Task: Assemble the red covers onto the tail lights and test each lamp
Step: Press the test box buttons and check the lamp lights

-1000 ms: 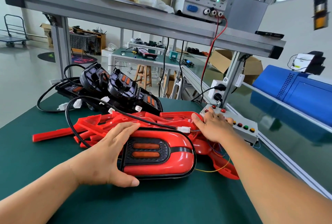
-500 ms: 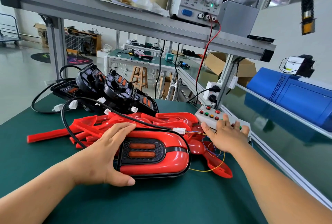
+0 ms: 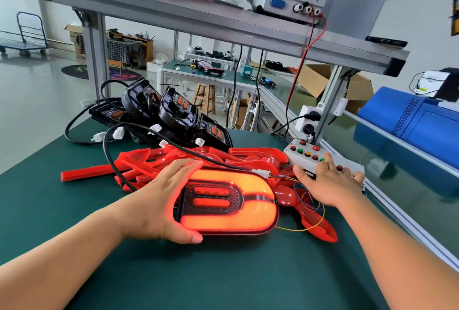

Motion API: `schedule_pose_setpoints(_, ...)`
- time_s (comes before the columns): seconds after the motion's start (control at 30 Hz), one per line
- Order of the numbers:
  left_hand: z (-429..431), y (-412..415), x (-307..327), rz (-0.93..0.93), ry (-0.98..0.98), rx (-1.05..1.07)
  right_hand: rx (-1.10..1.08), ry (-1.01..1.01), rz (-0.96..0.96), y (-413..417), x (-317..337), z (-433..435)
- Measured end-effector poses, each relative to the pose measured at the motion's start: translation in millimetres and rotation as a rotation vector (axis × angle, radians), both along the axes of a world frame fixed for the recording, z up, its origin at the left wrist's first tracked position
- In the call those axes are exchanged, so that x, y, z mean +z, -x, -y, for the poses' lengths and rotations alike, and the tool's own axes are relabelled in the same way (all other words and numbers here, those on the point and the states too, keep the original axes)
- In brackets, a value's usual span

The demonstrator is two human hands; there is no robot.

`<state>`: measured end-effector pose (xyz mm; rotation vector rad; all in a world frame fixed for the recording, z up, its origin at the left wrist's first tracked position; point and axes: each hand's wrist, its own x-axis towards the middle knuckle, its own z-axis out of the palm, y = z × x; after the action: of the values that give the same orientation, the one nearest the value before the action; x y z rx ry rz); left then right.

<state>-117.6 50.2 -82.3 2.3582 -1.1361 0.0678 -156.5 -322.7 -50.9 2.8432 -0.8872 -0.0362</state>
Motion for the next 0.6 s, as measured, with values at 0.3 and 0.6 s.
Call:
schedule_pose_setpoints(0.3, 0.8, 2.4, 2.9, -0.035, 0.003, -0.003, -0.003, 0.04, -0.017, -0.4, 0.2, -1.3)
schedule_pose_setpoints(0.6, 0.8, 2.7, 3.4, -0.025, -0.002, -0.008, 0.01, 0.052, -0.012, -1.7, 1.6, 0.2)
